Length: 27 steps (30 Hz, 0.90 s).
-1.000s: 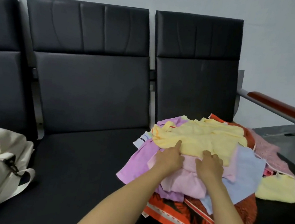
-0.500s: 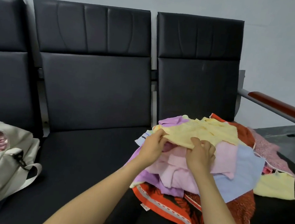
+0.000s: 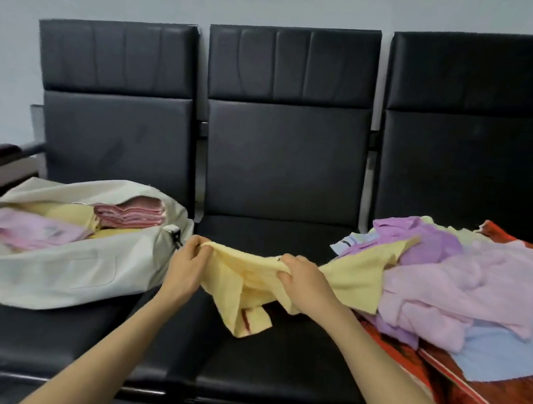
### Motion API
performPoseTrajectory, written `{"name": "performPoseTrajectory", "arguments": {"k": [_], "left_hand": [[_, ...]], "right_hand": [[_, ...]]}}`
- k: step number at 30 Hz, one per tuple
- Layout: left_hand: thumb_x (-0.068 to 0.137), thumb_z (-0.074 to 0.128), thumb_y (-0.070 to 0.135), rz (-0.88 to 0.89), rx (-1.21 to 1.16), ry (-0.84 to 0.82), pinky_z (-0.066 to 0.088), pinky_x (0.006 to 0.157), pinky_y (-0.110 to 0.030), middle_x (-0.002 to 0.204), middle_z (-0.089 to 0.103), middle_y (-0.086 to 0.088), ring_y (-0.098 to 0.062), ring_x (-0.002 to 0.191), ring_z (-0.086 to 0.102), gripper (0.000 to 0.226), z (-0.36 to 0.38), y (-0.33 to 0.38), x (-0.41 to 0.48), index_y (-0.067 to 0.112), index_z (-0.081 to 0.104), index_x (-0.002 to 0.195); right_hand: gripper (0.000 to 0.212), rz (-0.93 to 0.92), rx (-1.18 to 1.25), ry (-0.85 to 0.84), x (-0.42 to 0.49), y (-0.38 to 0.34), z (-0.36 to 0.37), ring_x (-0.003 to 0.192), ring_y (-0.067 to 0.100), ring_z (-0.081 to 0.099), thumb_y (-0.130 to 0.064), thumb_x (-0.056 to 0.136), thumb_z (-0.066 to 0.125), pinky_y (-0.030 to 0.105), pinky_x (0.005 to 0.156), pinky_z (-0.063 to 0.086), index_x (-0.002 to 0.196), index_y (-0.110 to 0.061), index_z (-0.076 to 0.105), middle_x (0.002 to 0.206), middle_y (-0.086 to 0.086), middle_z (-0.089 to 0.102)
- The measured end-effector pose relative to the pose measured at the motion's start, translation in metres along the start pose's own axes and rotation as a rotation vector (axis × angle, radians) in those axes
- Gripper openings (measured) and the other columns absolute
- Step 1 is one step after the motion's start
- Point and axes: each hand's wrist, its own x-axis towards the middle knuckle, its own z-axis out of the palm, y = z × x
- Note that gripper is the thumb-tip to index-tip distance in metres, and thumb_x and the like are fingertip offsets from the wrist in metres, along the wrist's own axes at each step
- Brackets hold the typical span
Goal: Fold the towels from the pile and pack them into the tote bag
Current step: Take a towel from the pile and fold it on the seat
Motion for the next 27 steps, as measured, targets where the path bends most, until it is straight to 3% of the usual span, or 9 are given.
{"name": "performPoseTrajectory", "arguments": {"k": [3, 5, 8, 12, 16, 19, 22, 25, 27], "left_hand": [[0.096, 0.049, 0.022, -0.012, 0.041, 0.017, 0.042, 0.066, -0.022, 0.091, 0.06, 0.008, -0.015, 0.089, 0.056, 0.01, -0.021, -0.011, -0.008, 0.021, 0.059, 0.096], [0.093, 0.057, 0.03, -0.025, 0.101, -0.036, 0.044, 0.069, -0.026, 0.098, 0.057, 0.005, -0.019, 0.095, 0.055, 0.012, -0.028, -0.013, -0.009, 0.024, 0.057, 0.103], [0.08, 0.07, 0.048, 0.017, 0.287, -0.172, 0.039, 0.086, -0.027, 0.118, 0.039, 0.003, -0.014, 0.109, 0.042, 0.051, -0.03, -0.022, -0.011, 0.025, 0.049, 0.121], [0.075, 0.077, 0.04, 0.095, 0.278, -0.159, 0.029, 0.11, -0.031, 0.128, 0.022, 0.0, -0.014, 0.122, 0.027, 0.073, -0.008, -0.033, -0.022, 0.012, 0.037, 0.13], [0.081, 0.073, 0.037, 0.024, 0.283, -0.2, 0.024, 0.106, -0.027, 0.122, 0.025, -0.003, -0.018, 0.123, 0.025, 0.065, 0.015, -0.034, -0.021, 0.008, 0.037, 0.127], [0.091, 0.06, 0.028, -0.126, 0.361, -0.209, 0.025, 0.107, -0.033, 0.139, 0.028, -0.014, -0.027, 0.133, 0.024, 0.055, 0.025, -0.039, -0.014, 0.003, 0.037, 0.134], [0.096, 0.043, 0.013, -0.145, 0.325, -0.23, 0.025, 0.109, -0.036, 0.141, 0.032, -0.019, -0.032, 0.135, 0.026, 0.041, 0.027, -0.044, -0.009, 0.002, 0.037, 0.136], [0.094, 0.041, 0.013, -0.131, 0.355, -0.217, 0.026, 0.109, -0.04, 0.141, 0.034, -0.021, -0.036, 0.133, 0.028, 0.042, 0.029, -0.054, -0.001, 0.005, 0.038, 0.136], [0.093, 0.048, 0.014, -0.165, 0.461, -0.217, 0.022, 0.112, -0.043, 0.153, 0.016, -0.019, -0.038, 0.139, 0.018, 0.053, 0.029, -0.062, 0.003, 0.008, 0.031, 0.142]], "right_hand": [[0.014, 0.038, 0.371, -0.049, -0.004, -0.018, 0.001, 0.076, 0.011, 0.052, -0.027, 0.099, 0.046, 0.025, 0.062, 0.038, 0.092, -0.019, 0.055, 0.083, -0.004, 0.055], [0.018, 0.052, 0.611, -0.068, -0.005, -0.025, -0.004, 0.077, 0.013, 0.054, -0.03, 0.097, 0.05, 0.026, 0.068, 0.042, 0.088, -0.017, 0.059, 0.082, -0.001, 0.057], [0.029, 0.144, 0.943, -0.043, -0.005, -0.025, -0.012, 0.088, 0.029, 0.062, -0.035, 0.094, 0.056, 0.041, 0.081, 0.051, 0.098, -0.008, 0.064, 0.097, 0.016, 0.064], [0.012, 0.263, 1.17, 0.198, 0.0, -0.012, -0.025, 0.086, 0.019, 0.061, -0.026, 0.095, 0.057, 0.035, 0.078, 0.049, 0.09, -0.018, 0.064, 0.093, 0.005, 0.066], [0.016, 0.409, 0.771, 0.488, 0.016, 0.037, -0.03, 0.093, 0.023, 0.052, -0.02, 0.096, 0.049, 0.031, 0.076, 0.039, 0.106, -0.01, 0.056, 0.101, 0.008, 0.056], [0.055, 0.528, 0.383, 0.32, 0.024, 0.07, -0.02, 0.109, 0.036, 0.053, -0.026, 0.087, 0.054, 0.035, 0.079, 0.042, 0.135, -0.003, 0.042, 0.116, 0.014, 0.052], [0.054, 0.438, 0.011, 0.202, 0.021, 0.062, -0.004, 0.132, 0.033, 0.033, -0.027, 0.092, 0.058, 0.038, 0.101, 0.033, 0.141, -0.013, 0.04, 0.142, 0.013, 0.038], [0.038, 0.151, 0.044, 0.094, 0.012, 0.034, 0.007, 0.124, 0.02, 0.041, -0.027, 0.09, 0.061, 0.03, 0.098, 0.035, 0.127, -0.02, 0.054, 0.134, 0.003, 0.043], [0.043, 0.049, 0.124, -0.139, 0.003, 0.017, 0.018, 0.111, 0.015, 0.048, -0.033, 0.087, 0.066, 0.026, 0.092, 0.039, 0.127, -0.024, 0.054, 0.127, -0.001, 0.043]]}}
